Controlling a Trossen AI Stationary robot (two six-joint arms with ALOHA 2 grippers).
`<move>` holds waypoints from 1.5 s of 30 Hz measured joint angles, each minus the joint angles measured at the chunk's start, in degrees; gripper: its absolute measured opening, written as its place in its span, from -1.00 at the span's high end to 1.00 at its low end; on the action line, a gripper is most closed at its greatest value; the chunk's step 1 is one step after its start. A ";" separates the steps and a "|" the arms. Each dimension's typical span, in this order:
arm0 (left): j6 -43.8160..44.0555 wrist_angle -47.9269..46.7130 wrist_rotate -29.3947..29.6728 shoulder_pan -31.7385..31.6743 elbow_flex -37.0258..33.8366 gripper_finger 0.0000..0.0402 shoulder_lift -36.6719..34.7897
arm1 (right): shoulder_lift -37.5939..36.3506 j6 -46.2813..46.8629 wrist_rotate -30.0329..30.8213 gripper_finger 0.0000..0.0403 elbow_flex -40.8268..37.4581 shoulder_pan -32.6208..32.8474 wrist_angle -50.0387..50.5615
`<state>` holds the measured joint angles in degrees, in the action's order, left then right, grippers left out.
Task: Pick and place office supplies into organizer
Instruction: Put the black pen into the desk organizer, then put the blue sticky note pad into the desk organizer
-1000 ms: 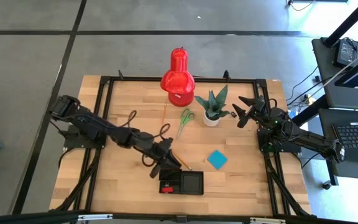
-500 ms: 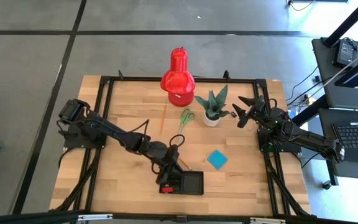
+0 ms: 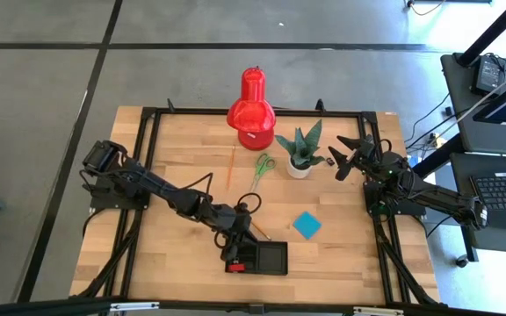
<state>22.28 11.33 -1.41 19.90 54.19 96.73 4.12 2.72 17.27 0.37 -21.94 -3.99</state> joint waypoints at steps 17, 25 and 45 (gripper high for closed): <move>0.52 -0.19 -1.81 -0.12 0.00 0.56 -0.59 | 0.00 -0.10 0.00 -0.29 0.01 0.00 0.00; -2.11 0.10 -6.01 -0.57 0.00 0.55 -7.57 | 0.00 -0.17 0.00 -0.29 0.01 0.01 0.00; -7.97 -14.99 6.42 -6.53 0.02 0.56 -15.21 | 0.00 -0.35 0.01 -0.29 0.01 -0.01 0.00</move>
<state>14.31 -3.66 5.01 13.37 54.22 81.52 4.12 2.37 17.28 0.38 -21.96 -3.99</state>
